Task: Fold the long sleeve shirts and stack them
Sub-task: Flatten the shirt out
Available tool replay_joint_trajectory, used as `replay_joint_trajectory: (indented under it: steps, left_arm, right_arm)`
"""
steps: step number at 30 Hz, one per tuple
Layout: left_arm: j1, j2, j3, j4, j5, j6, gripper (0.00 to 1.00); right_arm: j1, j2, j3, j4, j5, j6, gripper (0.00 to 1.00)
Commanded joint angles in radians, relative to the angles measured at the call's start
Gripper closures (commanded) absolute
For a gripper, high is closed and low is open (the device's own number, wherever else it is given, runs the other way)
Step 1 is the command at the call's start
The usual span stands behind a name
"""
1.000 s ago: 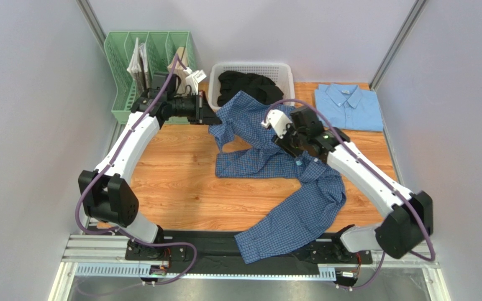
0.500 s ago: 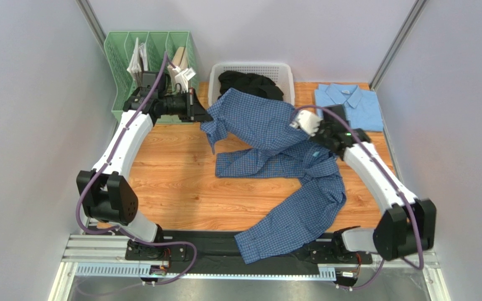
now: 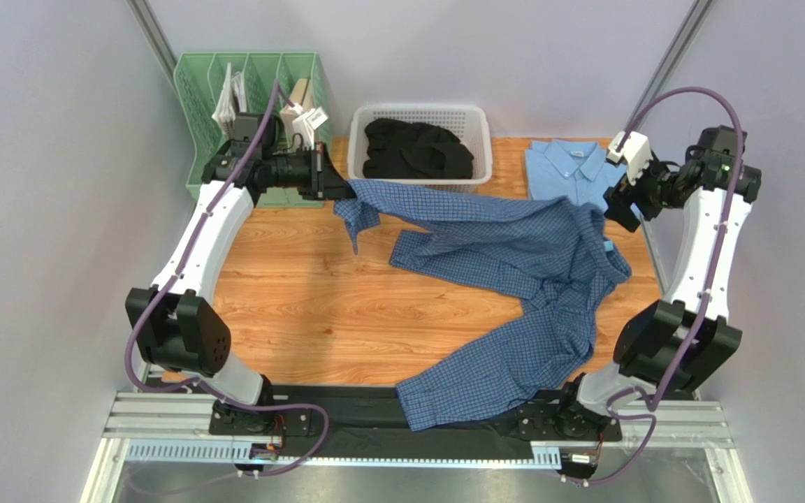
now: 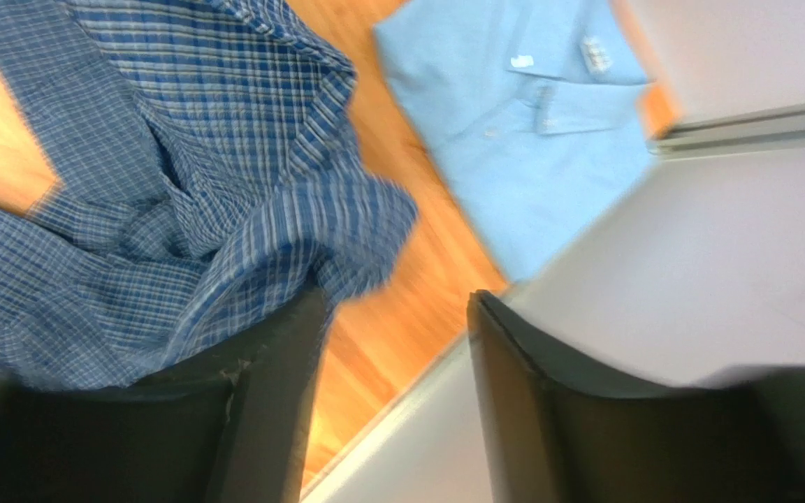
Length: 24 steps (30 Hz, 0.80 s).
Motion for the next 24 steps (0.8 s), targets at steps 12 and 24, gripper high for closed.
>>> replay_joint_trajectory:
  steps: [12,24]
  left_arm:
    - [-0.122,0.063,0.247,-0.104,-0.017,0.105,1.00]
    - [-0.122,0.058,0.384,-0.153,-0.027,0.140,1.00]
  right_arm:
    - [0.466,-0.406,-0.562,0.643,-0.114,0.433,0.00]
    - [0.636,-0.209,-0.701,1.032,-0.055,0.533,0.06]
